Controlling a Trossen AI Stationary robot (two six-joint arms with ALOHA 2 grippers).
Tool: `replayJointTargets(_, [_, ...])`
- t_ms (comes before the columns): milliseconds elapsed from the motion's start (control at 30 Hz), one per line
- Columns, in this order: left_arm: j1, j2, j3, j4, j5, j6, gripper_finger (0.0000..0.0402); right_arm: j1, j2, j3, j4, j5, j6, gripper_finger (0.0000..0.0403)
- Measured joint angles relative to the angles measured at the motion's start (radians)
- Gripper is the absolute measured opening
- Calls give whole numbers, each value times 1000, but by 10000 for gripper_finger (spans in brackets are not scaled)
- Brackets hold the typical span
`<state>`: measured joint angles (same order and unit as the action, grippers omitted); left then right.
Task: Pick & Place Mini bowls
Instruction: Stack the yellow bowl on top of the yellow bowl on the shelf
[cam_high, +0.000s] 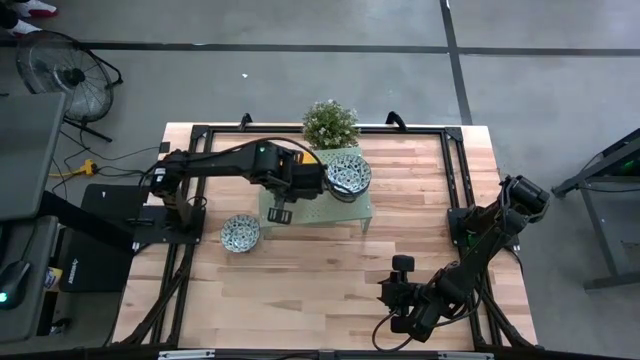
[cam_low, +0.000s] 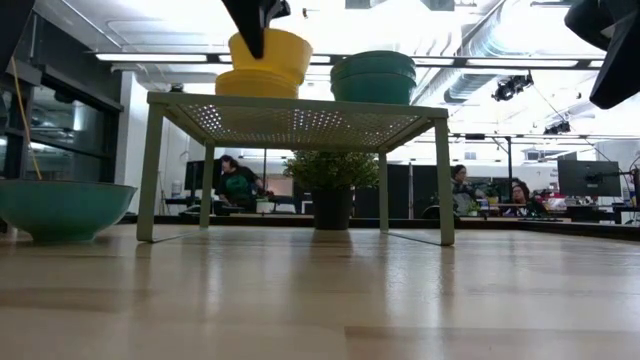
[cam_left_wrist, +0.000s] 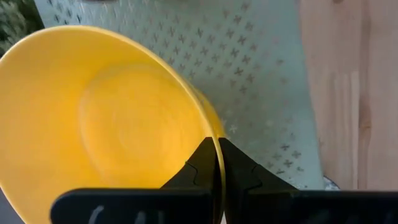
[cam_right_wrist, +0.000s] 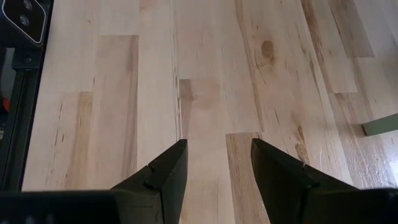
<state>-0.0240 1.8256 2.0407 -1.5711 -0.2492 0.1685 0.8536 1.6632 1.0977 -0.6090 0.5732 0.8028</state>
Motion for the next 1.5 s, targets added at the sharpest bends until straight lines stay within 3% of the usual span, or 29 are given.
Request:
replayJointTargets(467, [5,-53,-104,4,-30,-24,0,0,0,0,1,0,0,165])
replayJointTargets(967, [5,-59,-114,0,-73,-17,2,0,0,0,1,4,1,165])
replayJointTargets(1500, [5,-59,-113,0,-104,12,47,0,0,0,1,6,1,165])
